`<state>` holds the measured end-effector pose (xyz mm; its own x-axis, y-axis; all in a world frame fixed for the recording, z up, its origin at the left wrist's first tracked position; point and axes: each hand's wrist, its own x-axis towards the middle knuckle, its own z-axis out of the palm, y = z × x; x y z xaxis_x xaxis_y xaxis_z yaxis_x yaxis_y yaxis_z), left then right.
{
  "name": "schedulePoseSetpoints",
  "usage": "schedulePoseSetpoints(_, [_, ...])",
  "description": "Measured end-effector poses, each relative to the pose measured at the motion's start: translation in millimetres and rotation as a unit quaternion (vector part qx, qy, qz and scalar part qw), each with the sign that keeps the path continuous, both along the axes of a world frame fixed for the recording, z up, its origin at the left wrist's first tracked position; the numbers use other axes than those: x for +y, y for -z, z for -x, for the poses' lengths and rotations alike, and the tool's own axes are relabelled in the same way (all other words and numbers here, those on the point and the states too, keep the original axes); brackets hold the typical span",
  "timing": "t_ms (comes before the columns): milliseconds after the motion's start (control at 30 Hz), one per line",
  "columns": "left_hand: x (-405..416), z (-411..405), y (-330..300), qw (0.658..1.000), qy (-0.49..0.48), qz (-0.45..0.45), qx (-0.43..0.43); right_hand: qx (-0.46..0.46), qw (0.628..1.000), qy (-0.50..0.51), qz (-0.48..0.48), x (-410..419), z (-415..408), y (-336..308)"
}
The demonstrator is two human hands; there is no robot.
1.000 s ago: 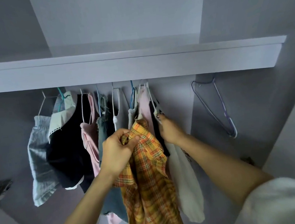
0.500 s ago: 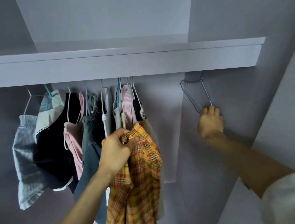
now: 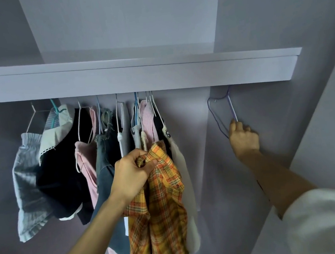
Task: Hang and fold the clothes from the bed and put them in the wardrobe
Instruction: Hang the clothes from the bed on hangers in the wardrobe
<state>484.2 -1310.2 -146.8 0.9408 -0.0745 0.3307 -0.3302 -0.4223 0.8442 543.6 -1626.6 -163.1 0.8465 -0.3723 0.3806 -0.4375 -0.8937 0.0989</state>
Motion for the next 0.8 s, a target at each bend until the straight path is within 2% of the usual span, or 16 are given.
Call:
schedulePoseSetpoints(133, [-2,4,-1,1.0,0.003,-0.004,0.002,-0.076,0.99,0.0,-0.116,20,12,-15])
schedulePoseSetpoints(300, [-7,10,-6,1.0,0.011,0.002,0.005,-0.143,0.969,-0.016,-0.202,34,14,-32])
schedulePoseSetpoints(400, [-4,15,-7,1.0,0.016,0.014,0.018,-0.198,0.925,-0.033,-0.322,50,25,-29])
schedulePoseSetpoints(567, [7,35,-8,0.997,0.025,0.063,0.042,-0.261,0.852,-0.063,-0.449,90,67,8])
schedulePoseSetpoints(700, [23,58,-3,0.996,0.028,0.071,0.054,-0.319,0.798,-0.103,-0.501,119,117,38])
schedulePoseSetpoints(800, [40,76,5,0.994,0.034,0.074,0.069,-0.307,0.782,-0.108,-0.532,138,158,56])
